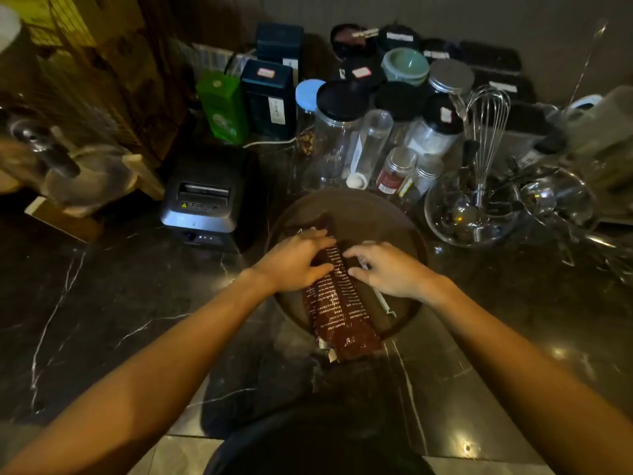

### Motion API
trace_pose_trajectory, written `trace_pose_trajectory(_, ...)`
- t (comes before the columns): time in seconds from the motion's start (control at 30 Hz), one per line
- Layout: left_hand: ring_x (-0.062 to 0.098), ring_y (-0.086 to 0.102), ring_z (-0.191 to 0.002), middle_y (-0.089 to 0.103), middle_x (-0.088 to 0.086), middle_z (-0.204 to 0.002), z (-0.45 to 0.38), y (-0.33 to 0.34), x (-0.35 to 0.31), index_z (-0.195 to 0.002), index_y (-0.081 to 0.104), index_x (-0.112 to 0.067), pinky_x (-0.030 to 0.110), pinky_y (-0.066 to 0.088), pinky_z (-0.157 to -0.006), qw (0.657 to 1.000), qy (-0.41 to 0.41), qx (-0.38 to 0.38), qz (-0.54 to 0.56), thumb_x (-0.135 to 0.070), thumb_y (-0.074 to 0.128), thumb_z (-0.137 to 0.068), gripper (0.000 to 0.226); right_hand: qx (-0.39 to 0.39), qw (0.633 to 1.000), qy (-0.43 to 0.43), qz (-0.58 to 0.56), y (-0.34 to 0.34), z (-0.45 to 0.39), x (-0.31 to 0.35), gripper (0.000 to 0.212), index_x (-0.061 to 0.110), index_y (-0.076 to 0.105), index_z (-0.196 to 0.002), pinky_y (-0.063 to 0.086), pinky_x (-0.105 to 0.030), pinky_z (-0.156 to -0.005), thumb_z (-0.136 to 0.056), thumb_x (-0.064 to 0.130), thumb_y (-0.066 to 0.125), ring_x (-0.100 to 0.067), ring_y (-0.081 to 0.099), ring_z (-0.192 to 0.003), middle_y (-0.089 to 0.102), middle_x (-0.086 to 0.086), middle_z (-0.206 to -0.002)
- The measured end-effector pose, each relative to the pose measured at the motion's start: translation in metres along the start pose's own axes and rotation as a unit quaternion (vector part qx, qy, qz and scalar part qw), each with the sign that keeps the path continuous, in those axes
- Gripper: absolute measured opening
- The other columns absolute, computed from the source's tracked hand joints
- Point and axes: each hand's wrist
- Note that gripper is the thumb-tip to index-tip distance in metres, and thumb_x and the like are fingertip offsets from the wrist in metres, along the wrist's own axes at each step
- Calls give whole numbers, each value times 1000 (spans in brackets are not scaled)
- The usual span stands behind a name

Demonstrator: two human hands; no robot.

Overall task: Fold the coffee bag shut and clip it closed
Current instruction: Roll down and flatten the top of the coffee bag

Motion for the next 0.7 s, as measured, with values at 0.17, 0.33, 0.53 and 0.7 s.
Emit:
trace_pose_trajectory(0.17,24,19,-156,25,9,-168,8,18,4,-155,38,-20,38,20,-123,999,-32,22,8,-40,59,-99,64,38,997,-5,63,24,9,-7,56,38,32,-157,50,-36,-98,-105,23,48,-23,59,-126,43,-3,-155)
trace_pose_trajectory(0.33,21,10,-158,18,7,-170,13,33,13,-157,32,-18,37,11,-125,1000,-18,5,12,-43,56,-100,68,85,989,-2,121,44,21,-18,79,40,8,-162,47,-41,-108,-102,17,54,-32,47,-141,16,-11,-170)
trace_pose_trajectory(0.53,17,-5,-157,0,1,-171,18,57,21,-161,15,-21,44,5,-128,999,-12,20,-36,-50,43,-103,71,84,983,-11,163,65,24,-33,98,39,-8,-162,52,-44,-105,-97,25,64,-36,47,-141,14,-20,-167)
trace_pose_trajectory(0.7,13,-18,-154,-10,-3,-170,18,64,25,-162,1,-27,49,-5,-127,994,-48,80,-58,-53,23,-106,66,70,974,-49,209,68,25,-42,76,37,-1,-163,54,-40,-102,-106,33,49,-32,50,-139,18,-21,-165)
Point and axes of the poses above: each hand's wrist, its own z-axis away from the middle knuckle, its own y-axis out of the palm, x = y × z
